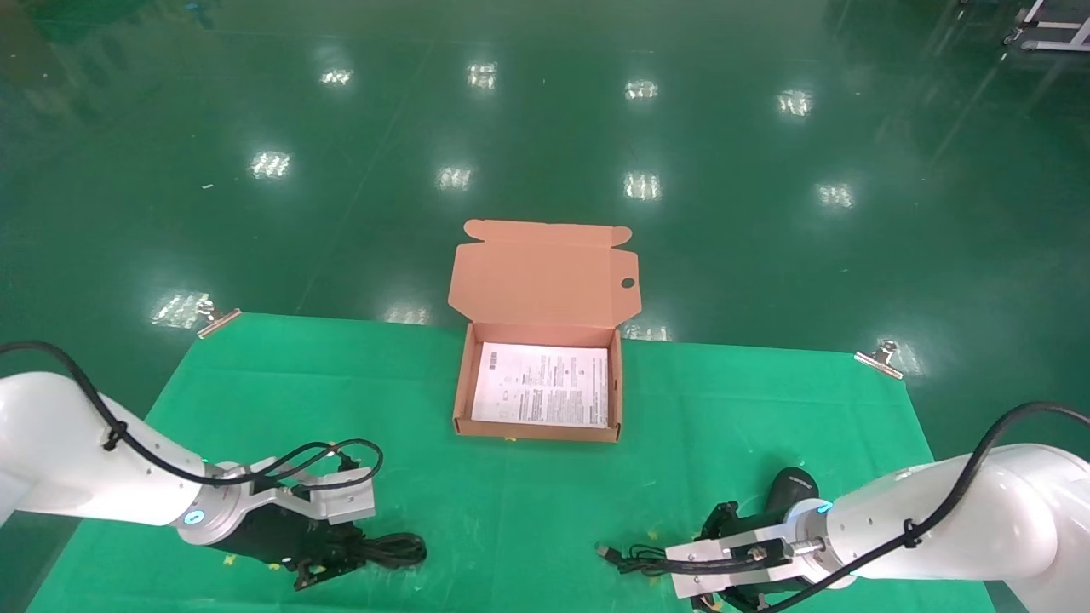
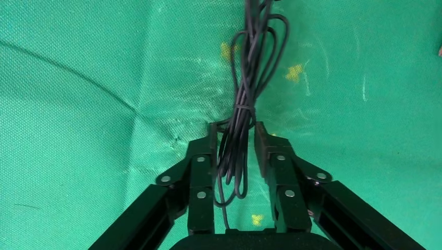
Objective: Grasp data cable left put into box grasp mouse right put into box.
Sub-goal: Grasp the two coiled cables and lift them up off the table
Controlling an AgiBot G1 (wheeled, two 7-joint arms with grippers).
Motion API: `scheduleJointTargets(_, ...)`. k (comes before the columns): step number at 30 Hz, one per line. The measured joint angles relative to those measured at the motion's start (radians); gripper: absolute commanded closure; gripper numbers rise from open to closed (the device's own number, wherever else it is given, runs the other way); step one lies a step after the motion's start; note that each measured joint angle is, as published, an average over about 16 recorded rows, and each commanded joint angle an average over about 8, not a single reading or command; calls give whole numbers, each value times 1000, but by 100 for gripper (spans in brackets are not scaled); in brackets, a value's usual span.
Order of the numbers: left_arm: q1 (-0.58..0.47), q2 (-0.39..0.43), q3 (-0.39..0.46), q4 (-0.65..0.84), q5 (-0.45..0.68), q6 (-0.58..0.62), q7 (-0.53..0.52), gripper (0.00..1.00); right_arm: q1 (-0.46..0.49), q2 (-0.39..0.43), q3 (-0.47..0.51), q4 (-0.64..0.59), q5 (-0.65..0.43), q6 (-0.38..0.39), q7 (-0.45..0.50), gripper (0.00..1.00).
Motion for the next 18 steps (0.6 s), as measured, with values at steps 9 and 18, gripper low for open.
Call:
scheduleJointTargets(9,-3,-2,1,-5,2,2,2,100,6,11,9,7,4,1,11,100)
scheduleJointTargets(18,-46,-51,-10,-90,4,17,-1,100,63,97,79,101,16,10,115,100)
